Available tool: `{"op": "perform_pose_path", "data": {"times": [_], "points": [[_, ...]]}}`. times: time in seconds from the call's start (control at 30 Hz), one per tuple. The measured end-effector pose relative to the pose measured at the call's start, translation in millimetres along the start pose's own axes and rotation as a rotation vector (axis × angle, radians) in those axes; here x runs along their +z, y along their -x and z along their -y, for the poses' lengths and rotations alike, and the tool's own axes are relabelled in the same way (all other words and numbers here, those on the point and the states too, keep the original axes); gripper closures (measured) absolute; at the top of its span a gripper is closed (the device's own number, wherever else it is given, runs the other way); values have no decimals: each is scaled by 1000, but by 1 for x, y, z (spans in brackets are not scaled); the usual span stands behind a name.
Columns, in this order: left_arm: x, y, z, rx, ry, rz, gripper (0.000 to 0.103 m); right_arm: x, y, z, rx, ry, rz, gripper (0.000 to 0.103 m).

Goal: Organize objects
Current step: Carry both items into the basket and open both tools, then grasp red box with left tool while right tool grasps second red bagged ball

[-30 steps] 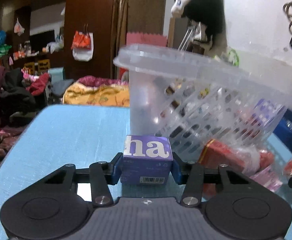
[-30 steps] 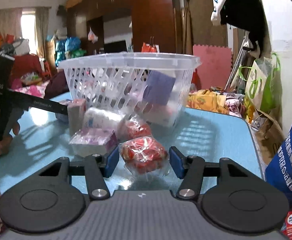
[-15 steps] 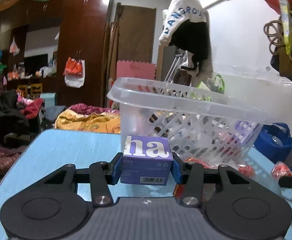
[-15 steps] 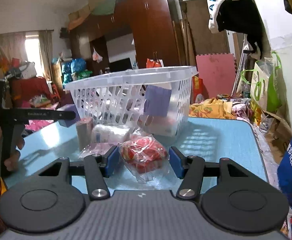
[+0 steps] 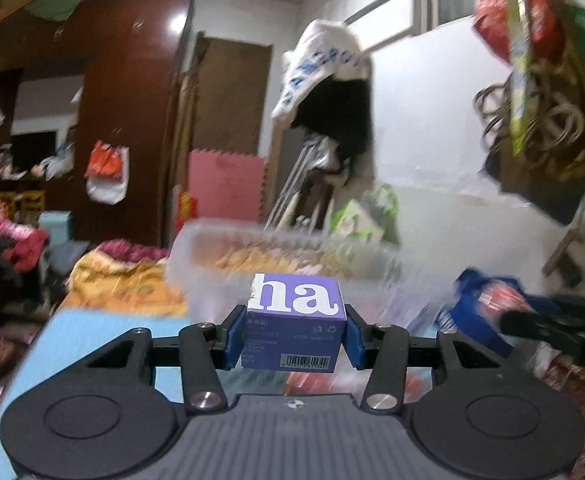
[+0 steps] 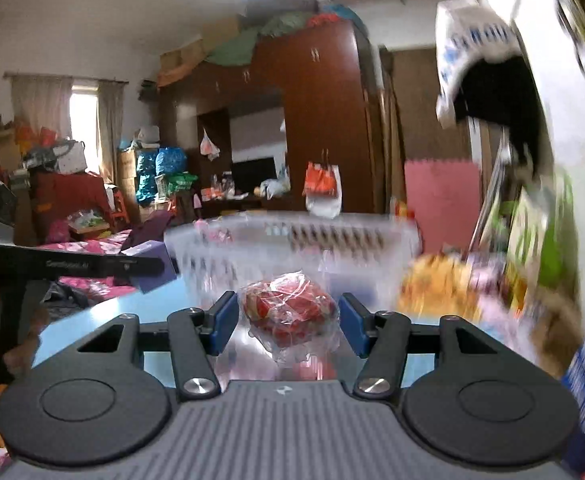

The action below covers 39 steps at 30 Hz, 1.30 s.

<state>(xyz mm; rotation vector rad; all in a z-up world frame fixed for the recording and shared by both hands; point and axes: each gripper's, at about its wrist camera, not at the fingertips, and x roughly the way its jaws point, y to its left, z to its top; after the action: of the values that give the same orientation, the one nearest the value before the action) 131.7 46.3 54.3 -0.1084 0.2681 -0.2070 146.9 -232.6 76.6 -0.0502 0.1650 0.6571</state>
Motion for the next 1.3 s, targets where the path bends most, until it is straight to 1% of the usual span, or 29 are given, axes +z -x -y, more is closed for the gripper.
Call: {"op": "perform_pose_path", "data": {"times": [0.1, 0.17, 0.23, 0.3, 0.33, 0.37, 0.4, 0.47, 0.5, 0.53, 0.6, 0.63, 0.7, 0.73, 0.77, 0.87, 0.93, 1.0, 1.07, 1.1, 1.17, 1.2, 1.27, 1.3], "points": [[41, -17, 7, -1, 18, -3, 50, 43, -32, 2, -26, 28, -22, 44], [63, -42, 6, 24, 52, -41, 50, 58, -60, 13, -47, -6, -63, 44], [75, -67, 4, 50, 71, -80, 50, 64, -87, 23, -68, -27, -108, 44], [78, -85, 4, 88, 72, -100, 50, 60, -103, 31, -73, -49, -139, 42], [78, -92, 4, 101, 68, -99, 42, 56, -111, 33, -68, -51, -152, 29], [78, -99, 5, 106, 52, -108, 23, 54, -116, 35, -70, -54, -164, 18], [78, -107, 6, 123, 39, -130, 17, 52, -119, 37, -76, -59, -167, 4], [74, -113, 8, 169, 28, -162, 17, 47, -114, 40, -85, -59, -171, 3], [73, -111, 9, 169, 26, -172, 17, 45, -108, 41, -83, -63, -170, 3], [72, -108, 11, 147, 22, -171, 17, 45, -100, 42, -73, -68, -160, 0], [68, -89, 13, 124, 21, -141, 17, 43, -82, 46, -52, -95, -140, 0], [62, -74, 16, 117, 19, -113, 17, 40, -71, 47, -42, -113, -133, 0], [44, -46, 21, 62, 3, -68, 16, 29, -52, 48, -10, -112, -116, 0], [30, -34, 22, 34, -9, -59, 13, 20, -44, 47, -5, -108, -112, 0], [17, -27, 24, 23, -19, -68, 13, 8, -38, 45, -13, -112, -122, 0], [-23, -25, 29, 15, -42, -138, 13, -30, -41, 48, -12, -157, -200, 0], [-39, -34, 30, 20, -60, -168, 13, -53, -51, 52, -17, -196, -252, 0], [-45, -45, 30, 55, -69, -185, 13, -65, -63, 57, -44, -227, -299, 0], [-47, -56, 25, 78, -57, -203, 13, -72, -76, 62, -69, -291, -358, 0], [-48, -61, 23, 75, -49, -215, 13, -74, -79, 64, -61, -314, -369, 0], [-51, -69, 19, 61, -38, -244, 14, -75, -84, 64, -30, -315, -370, 0], [-54, -71, 16, 60, -27, -260, 18, -74, -87, 62, -38, -301, -368, 0], [-59, -75, 11, 43, 14, -291, 42, -75, -88, 59, -67, -284, -354, 2], [-60, -73, 7, 14, 42, -286, 45, -74, -89, 59, -71, -283, -348, 9]]}}
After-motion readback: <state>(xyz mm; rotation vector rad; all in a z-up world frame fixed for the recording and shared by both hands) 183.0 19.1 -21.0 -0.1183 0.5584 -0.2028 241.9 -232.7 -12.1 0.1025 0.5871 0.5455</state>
